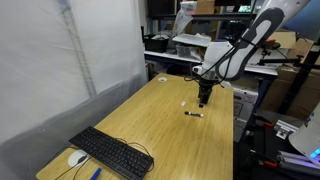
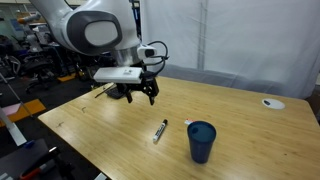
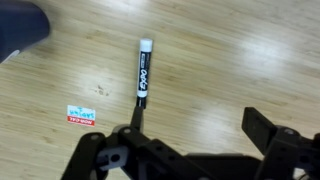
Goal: Place the black marker inside the dark blue cup
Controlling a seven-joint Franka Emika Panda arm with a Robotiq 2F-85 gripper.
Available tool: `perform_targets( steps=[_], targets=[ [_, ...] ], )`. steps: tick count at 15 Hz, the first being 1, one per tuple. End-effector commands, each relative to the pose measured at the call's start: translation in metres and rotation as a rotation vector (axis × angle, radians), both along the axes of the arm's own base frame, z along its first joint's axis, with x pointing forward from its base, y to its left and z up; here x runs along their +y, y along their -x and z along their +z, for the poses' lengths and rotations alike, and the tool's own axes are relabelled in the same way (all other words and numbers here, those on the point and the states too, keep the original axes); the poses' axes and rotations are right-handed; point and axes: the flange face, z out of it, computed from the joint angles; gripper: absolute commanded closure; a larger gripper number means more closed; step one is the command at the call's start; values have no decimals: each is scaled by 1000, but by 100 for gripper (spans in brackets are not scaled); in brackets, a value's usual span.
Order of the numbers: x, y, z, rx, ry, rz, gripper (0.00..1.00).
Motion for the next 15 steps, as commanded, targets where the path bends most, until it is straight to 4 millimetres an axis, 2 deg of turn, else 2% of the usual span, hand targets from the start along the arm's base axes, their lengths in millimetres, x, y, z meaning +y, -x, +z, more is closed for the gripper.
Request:
perform_targets(
  steps=[1,5,8,10,15],
  targets=[
    [-9,-30,-22,-4,-37,-8,0],
    [-12,-49,-48,24,-38,3,0],
    [-20,-54,-63,35,-44,-1,0],
    [-25,-55,-69,46,-46,-11,0],
    [-23,-51,-71,61,-45,-15,0]
  ],
)
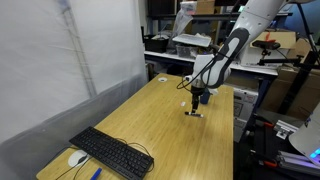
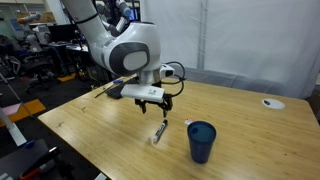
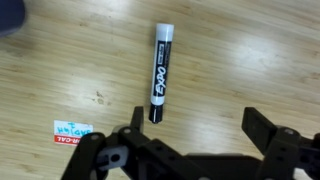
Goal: Place the black marker inside the dark blue cup
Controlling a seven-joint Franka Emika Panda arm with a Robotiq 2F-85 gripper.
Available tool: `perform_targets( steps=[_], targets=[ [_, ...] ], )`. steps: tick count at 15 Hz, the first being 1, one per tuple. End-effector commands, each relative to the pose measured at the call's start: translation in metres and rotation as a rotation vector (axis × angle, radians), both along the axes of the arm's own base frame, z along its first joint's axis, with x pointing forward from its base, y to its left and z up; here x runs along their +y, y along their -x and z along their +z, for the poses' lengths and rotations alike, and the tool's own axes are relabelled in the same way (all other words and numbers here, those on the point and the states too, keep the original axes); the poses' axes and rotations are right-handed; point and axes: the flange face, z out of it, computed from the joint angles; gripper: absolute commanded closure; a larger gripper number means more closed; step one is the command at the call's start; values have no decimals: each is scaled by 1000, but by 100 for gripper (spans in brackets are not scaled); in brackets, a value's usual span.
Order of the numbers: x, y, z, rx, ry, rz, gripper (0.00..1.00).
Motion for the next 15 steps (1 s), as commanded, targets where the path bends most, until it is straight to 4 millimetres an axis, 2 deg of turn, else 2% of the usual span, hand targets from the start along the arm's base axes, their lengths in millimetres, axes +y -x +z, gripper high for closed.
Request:
perform_targets(
  steps=[1,7,12,15],
  targets=[
    [1,0,0,0,0,1,0],
    [-4,-2,0,8,-17,-11,0],
    [-15,-8,-13,30,-39,-20,0],
    [-24,-19,-24,22,-35,-31,0]
  ],
)
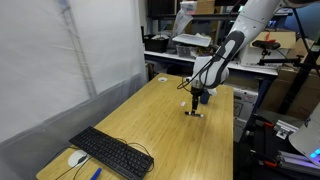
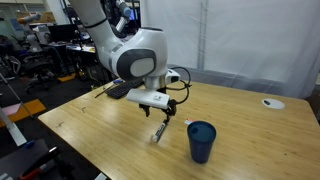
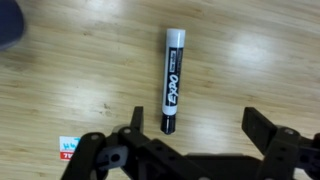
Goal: Place the black marker inside the dark blue cup
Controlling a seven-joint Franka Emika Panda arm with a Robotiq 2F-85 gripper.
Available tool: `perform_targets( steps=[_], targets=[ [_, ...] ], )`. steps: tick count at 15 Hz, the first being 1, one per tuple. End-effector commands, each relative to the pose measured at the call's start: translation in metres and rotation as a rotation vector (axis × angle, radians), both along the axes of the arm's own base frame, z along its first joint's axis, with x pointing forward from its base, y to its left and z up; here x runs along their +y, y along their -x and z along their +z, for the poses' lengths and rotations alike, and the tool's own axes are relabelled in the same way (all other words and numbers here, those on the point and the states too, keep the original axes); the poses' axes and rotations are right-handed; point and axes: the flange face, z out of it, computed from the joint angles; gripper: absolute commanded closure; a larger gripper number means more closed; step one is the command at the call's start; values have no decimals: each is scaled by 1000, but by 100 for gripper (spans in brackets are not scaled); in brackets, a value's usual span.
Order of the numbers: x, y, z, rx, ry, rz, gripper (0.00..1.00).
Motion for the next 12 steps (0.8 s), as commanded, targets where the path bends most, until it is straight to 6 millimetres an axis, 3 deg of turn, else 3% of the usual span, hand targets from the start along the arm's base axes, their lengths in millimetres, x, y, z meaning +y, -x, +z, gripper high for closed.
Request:
perform_targets(
  steps=[1,12],
  targets=[
    [-7,-17,-9,3,-7,6,0],
    [-10,-32,-39,57,1,-15,0]
  ],
)
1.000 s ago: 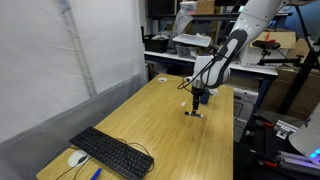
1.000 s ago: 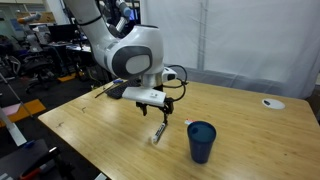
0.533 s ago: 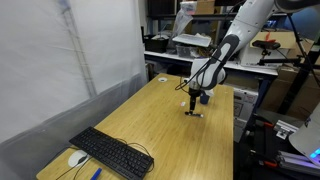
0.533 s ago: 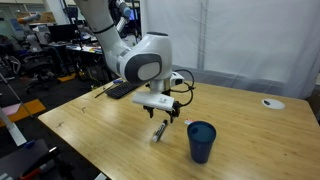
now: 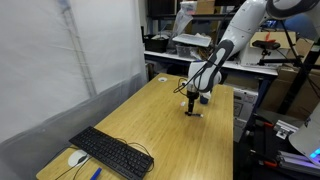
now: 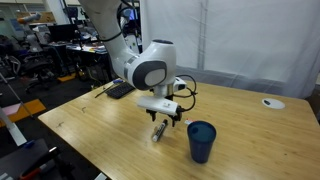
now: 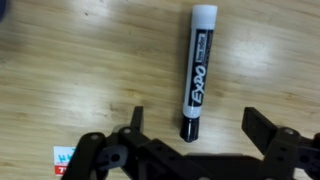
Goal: Place the black marker inside the dark blue cup
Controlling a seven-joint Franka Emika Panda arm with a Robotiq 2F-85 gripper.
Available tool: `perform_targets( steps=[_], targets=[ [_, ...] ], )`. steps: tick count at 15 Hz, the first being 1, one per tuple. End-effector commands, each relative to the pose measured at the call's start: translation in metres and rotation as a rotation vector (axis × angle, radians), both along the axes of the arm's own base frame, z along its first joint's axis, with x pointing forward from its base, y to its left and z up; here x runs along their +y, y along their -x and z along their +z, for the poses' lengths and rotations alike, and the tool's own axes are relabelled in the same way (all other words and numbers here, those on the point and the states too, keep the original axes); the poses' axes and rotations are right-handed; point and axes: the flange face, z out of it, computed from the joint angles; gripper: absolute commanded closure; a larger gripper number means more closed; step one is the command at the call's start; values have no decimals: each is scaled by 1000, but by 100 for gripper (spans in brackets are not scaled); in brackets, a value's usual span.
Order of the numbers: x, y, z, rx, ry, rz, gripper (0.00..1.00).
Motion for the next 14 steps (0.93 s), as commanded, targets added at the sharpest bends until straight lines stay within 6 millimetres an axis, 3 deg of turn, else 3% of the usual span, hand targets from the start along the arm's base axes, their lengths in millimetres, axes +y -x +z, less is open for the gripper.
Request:
perform_targets(
  steps=[1,10,11,12,14],
  targets=[
    [-1,-4,-1,37,7,-16,0],
    [15,1,-6,25,75,-30,0],
    [15,2,-8,23,81,-31,25],
    [16,3,-9,26,84,-35,26],
    [14,5,-11,25,87,-46,40]
  ],
)
